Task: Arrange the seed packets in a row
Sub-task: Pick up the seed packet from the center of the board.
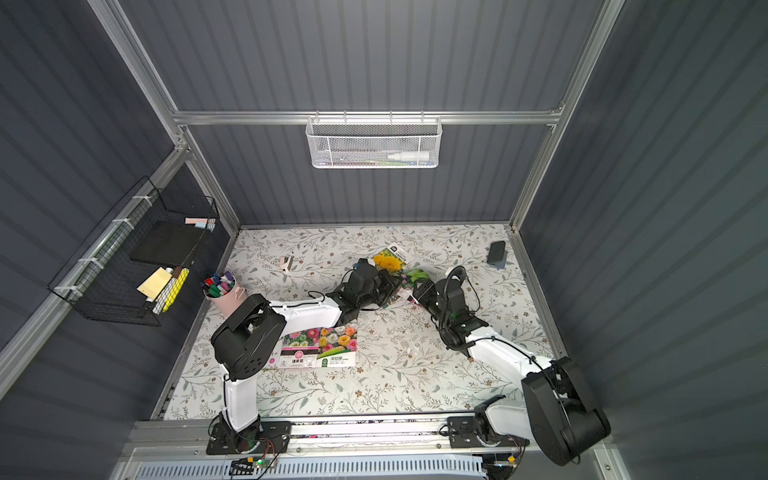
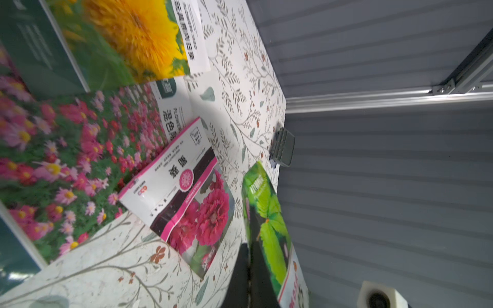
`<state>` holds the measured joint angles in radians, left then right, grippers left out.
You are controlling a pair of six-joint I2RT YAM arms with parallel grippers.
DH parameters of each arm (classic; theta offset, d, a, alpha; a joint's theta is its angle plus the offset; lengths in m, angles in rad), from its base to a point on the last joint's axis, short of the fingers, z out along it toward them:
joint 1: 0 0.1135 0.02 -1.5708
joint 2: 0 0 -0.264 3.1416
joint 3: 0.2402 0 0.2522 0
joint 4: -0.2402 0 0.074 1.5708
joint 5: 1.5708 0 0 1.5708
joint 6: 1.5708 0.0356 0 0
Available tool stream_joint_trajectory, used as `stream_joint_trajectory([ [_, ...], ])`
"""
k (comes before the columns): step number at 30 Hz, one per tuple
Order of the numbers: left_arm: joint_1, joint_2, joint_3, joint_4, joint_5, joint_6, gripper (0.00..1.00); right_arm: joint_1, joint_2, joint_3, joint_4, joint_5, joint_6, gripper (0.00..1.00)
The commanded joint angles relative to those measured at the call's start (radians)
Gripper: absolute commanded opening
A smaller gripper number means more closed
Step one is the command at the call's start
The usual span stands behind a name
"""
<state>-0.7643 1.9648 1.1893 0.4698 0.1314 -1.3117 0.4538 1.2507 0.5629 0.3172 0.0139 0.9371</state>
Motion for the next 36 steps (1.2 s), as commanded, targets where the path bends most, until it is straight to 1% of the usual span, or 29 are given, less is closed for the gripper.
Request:
stream_joint_trajectory([
  [1,0.017,-0.029,0.032,-0.044,0.137,0.058,0.0,-0.026,-0.094,-0.002,-0.087,-0.077,-0.058,0.78],
  [2,0.025,-0.032,0.034,-0.051,0.176,0.068,0.0,-0.037,-0.125,-0.006,-0.11,-0.091,-0.079,0.84],
  [3,0.035,-0.033,0.041,-0.055,0.238,0.069,0.0,-0.048,-0.153,-0.011,-0.129,-0.111,-0.093,0.89],
  [6,0.086,-0.016,0.077,-0.029,0.44,0.032,0.0,-0.085,-0.254,-0.019,-0.219,-0.186,-0.138,0.99],
  [8,0.123,-0.001,0.094,0.014,0.561,-0.026,0.0,-0.11,-0.3,-0.038,-0.239,-0.233,-0.177,0.99],
  [9,0.14,0.004,0.1,0.036,0.616,-0.051,0.0,-0.128,-0.313,-0.033,-0.291,-0.256,-0.185,0.99],
  [10,0.151,0.007,0.104,0.05,0.667,-0.067,0.0,-0.15,-0.313,-0.018,-0.353,-0.293,-0.186,0.99],
  [11,0.158,0.003,0.103,0.051,0.709,-0.067,0.0,-0.175,-0.306,-0.01,-0.39,-0.361,-0.188,0.99],
  [14,0.163,-0.019,0.101,0.009,0.834,-0.004,0.0,-0.241,-0.264,-0.028,-0.363,-0.567,-0.167,0.99],
  [16,0.163,-0.043,0.093,-0.064,0.887,0.083,0.0,-0.259,-0.22,-0.04,-0.317,-0.693,-0.124,0.97],
  [18,0.163,-0.062,0.082,-0.13,0.916,0.164,0.0,-0.26,-0.169,-0.022,-0.313,-0.788,-0.117,0.95],
  [19,0.163,-0.067,0.081,-0.147,0.927,0.188,0.0,-0.259,-0.14,-0.006,-0.334,-0.82,-0.137,0.93],
  [23,0.163,-0.063,0.082,-0.106,0.923,0.173,0.0,-0.26,-0.063,-0.037,-0.203,-0.873,-0.096,0.91],
  [27,0.166,-0.06,0.079,-0.097,0.905,0.174,0.0,-0.264,0.002,-0.087,0.007,-0.931,0.024,0.85],
  [32,0.177,-0.064,0.077,-0.126,0.876,0.211,0.0,-0.264,0.025,-0.143,0.212,-0.958,0.149,0.71],
  [36,0.196,-0.066,0.074,-0.175,0.855,0.246,0.0,-0.263,0.007,-0.165,0.273,-0.961,0.191,0.53],
])
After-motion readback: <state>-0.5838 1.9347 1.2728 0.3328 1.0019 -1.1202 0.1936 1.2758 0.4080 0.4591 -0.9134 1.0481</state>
